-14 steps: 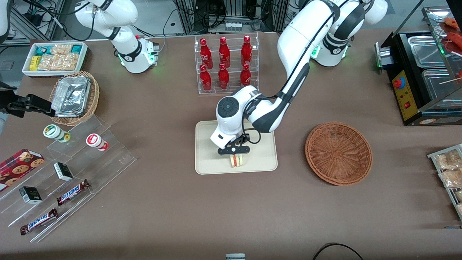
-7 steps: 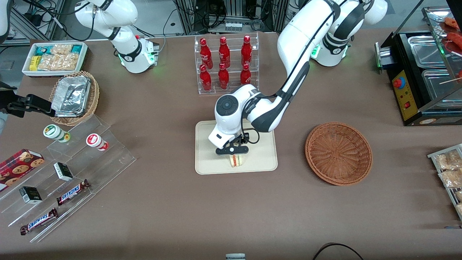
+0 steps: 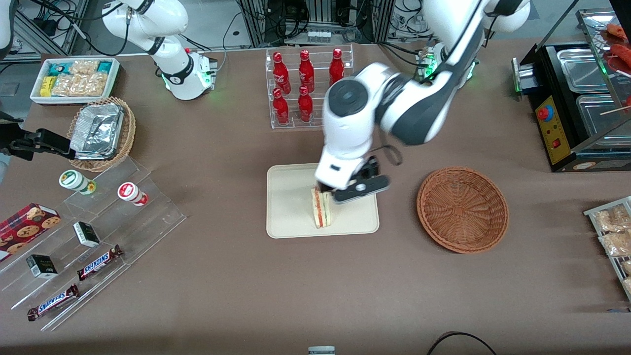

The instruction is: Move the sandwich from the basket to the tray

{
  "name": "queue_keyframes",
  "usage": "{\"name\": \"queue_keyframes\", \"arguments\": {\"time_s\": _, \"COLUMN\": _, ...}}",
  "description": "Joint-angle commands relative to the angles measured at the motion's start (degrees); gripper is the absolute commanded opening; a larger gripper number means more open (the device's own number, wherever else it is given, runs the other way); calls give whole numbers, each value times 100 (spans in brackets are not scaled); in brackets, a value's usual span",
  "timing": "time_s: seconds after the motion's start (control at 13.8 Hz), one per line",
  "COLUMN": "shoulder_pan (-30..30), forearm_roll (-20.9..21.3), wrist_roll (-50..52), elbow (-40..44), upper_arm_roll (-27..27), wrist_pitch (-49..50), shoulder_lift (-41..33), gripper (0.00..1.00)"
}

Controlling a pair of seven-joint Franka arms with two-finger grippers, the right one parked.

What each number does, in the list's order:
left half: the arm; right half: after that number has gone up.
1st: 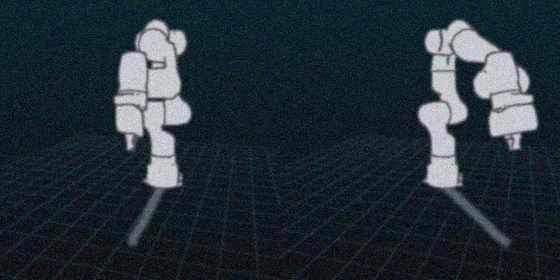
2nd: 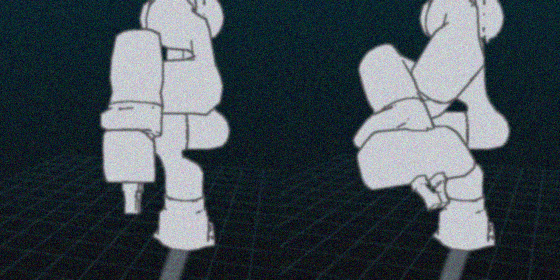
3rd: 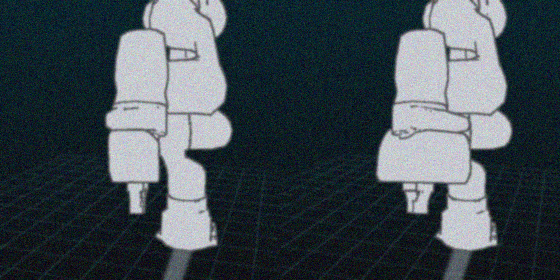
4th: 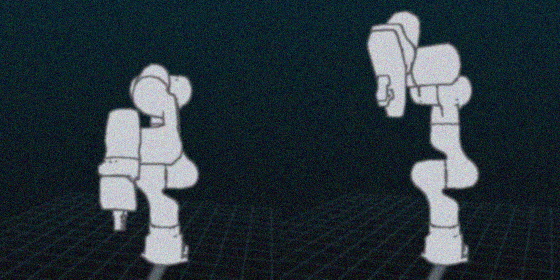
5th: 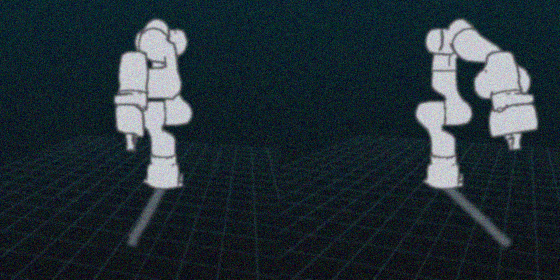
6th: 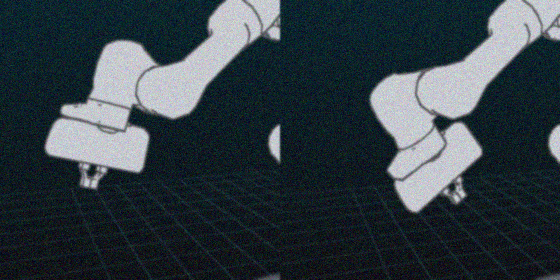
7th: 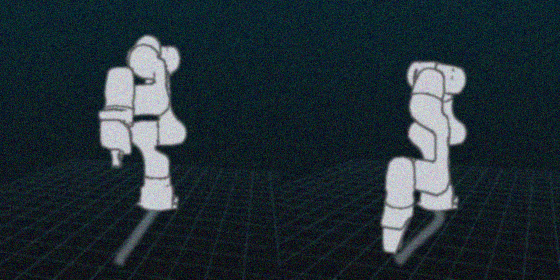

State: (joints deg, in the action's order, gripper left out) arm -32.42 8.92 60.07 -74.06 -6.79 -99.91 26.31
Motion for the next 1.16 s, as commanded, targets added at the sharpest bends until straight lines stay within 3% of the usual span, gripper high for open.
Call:
{"name": "queue_keyframes", "arguments": {"time_s": 0.0, "shoulder_pan": 497, "forearm_roll": 14, "wrist_roll": 76, "elbow": -380, "upper_arm_roll": -24, "wrist_pitch": 462, "shoulder_lift": -581, "gripper": 100}}
{"name": "queue_keyframes", "arguments": {"time_s": 0.65, "shoulder_pan": 2713, "forearm_roll": -768, "wrist_roll": -3981, "elbow": -2304, "upper_arm_roll": -16, "wrist_pitch": 780, "shoulder_lift": -2963, "gripper": 100}}
{"name": "queue_keyframes", "arguments": {"time_s": 0.8, "shoulder_pan": 3065, "forearm_roll": -979, "wrist_roll": -4799, "elbow": -2350, "upper_arm_roll": -16, "wrist_pitch": 954, "shoulder_lift": -3140, "gripper": 100}}
{"name": "queue_keyframes", "arguments": {"time_s": 1.09, "shoulder_pan": 3295, "forearm_roll": -1006, "wrist_roll": -5924, "elbow": -2201, "upper_arm_roll": 308, "wrist_pitch": 1053, "shoulder_lift": -3106, "gripper": 100}}
